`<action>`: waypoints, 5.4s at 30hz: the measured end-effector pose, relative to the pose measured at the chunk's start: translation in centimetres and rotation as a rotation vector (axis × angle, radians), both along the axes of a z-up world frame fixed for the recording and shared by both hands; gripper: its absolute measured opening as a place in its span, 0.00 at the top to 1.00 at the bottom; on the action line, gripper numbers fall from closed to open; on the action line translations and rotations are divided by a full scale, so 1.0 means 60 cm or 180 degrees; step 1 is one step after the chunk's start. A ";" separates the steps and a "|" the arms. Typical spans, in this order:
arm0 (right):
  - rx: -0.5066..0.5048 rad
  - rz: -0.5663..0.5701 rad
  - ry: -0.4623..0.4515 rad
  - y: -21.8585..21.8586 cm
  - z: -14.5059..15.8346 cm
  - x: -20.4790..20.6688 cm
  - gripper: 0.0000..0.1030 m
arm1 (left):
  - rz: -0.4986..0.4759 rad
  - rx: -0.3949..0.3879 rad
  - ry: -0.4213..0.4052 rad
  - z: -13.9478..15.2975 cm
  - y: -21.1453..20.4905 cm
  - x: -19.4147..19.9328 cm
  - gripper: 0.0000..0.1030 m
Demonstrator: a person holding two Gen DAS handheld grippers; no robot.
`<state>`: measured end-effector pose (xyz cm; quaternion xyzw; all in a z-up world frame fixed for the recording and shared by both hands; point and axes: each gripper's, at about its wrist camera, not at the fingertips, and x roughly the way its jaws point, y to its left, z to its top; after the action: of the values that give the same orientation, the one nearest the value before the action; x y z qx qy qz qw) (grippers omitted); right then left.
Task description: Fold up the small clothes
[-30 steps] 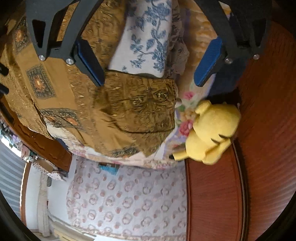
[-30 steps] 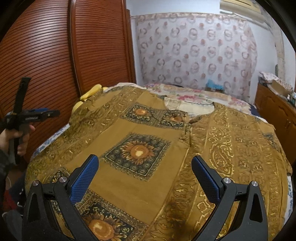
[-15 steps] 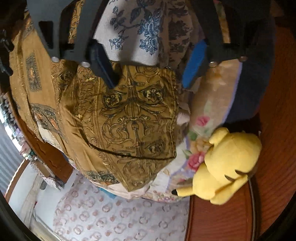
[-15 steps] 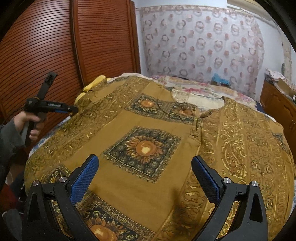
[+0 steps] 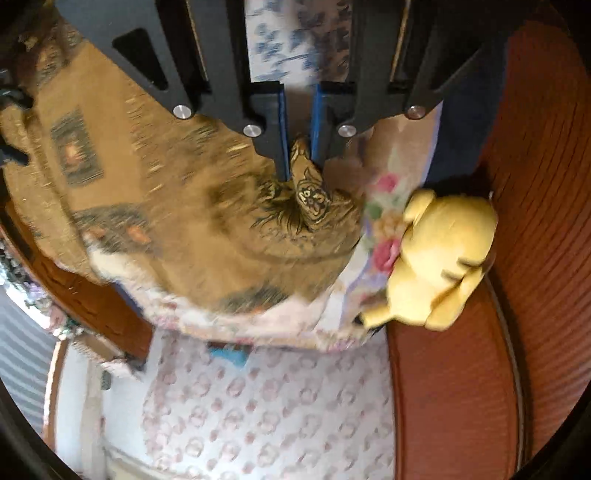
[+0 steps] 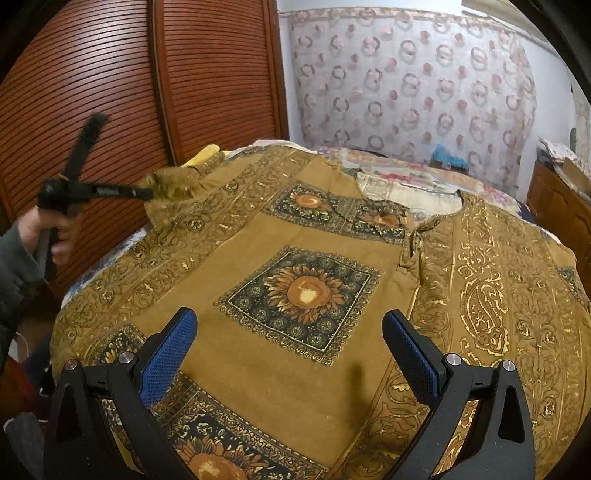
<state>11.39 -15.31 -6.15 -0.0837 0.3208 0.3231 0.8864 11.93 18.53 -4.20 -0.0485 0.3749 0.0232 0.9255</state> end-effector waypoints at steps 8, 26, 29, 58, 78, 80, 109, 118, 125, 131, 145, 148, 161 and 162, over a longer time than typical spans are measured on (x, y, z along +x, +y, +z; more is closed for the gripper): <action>0.0064 -0.0051 -0.0011 -0.008 0.002 0.001 0.01 | -0.0729 -0.0001 -0.0181 0.074 -0.136 0.005 0.90; 0.0077 -0.0154 -0.0078 -0.034 0.037 0.020 0.01 | -0.0545 0.0034 -0.0026 0.031 -0.117 -0.100 0.41; 0.0038 -0.0052 -0.0130 -0.016 0.050 0.028 0.01 | -0.0409 -0.0051 0.0005 0.010 -0.093 -0.110 0.41; -0.0366 0.1088 -0.0079 0.386 0.048 0.187 0.89 | 0.0037 -0.0146 -0.0268 -0.009 -0.022 -0.184 0.41; -0.0087 0.0209 0.0049 0.154 0.096 0.251 0.49 | -0.0251 -0.0139 -0.0275 -0.009 -0.105 -0.129 0.41; -0.0102 0.0197 0.0036 0.132 0.096 0.246 0.45 | -0.0294 -0.0120 -0.0265 -0.007 -0.119 -0.118 0.41; -0.0329 -0.1333 0.0438 -0.470 0.015 0.239 0.39 | -0.1251 0.0160 0.0240 -0.054 -0.415 0.091 0.41; -0.0142 -0.1554 0.0664 -0.550 -0.010 0.246 0.39 | -0.1354 0.0181 0.0329 -0.073 -0.434 0.100 0.32; -0.0100 -0.1558 0.0880 -0.556 -0.030 0.242 0.39 | -0.1524 0.0228 0.0387 -0.075 -0.452 0.100 0.13; 0.0140 -0.1551 0.1054 -0.572 -0.038 0.239 0.42 | -0.1529 0.0242 0.0393 -0.073 -0.453 0.102 0.11; -0.0432 -0.1562 0.0423 -0.517 0.030 0.214 0.92 | -0.1417 0.0222 0.0442 -0.074 -0.447 0.106 0.10; -0.0494 -0.1499 0.0054 -0.486 0.067 0.203 0.92 | -0.1359 0.0229 0.0445 -0.072 -0.442 0.102 0.11; -0.0553 -0.0414 -0.0070 -0.279 0.056 0.159 0.72 | -0.1311 0.0107 -0.0294 0.011 -0.406 0.014 0.11; -0.0570 -0.0440 -0.0041 -0.278 0.053 0.157 0.62 | -0.1313 0.0084 -0.0315 0.014 -0.403 0.010 0.11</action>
<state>20.82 -31.97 -2.98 -0.1424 0.3476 0.2308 0.8976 12.52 -5.67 -3.35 0.0404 0.3306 -0.1643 0.9285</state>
